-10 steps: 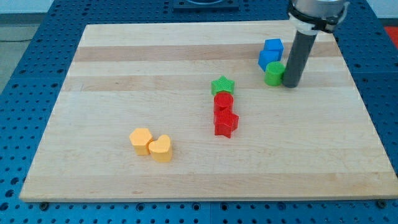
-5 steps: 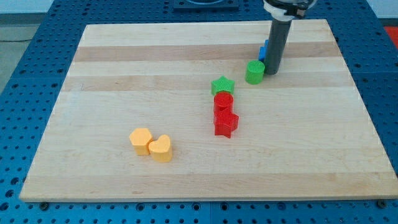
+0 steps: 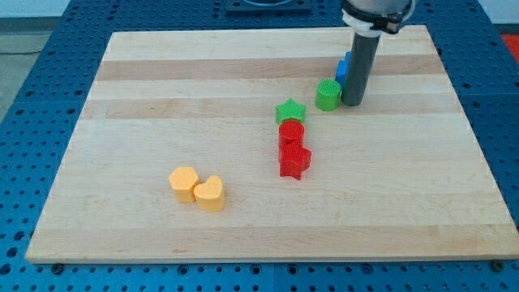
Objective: Move the green circle vertically to the top of the green star
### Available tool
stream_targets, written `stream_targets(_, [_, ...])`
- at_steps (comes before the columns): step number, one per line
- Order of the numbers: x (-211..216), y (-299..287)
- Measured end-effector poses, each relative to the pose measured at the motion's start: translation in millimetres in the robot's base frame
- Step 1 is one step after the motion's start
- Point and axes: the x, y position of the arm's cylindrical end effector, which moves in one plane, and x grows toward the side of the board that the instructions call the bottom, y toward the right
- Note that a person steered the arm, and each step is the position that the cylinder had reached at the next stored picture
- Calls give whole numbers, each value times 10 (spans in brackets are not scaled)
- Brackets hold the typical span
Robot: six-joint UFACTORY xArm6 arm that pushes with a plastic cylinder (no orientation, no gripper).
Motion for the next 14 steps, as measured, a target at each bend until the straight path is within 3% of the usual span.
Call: stream_targets(14, [114,-482])
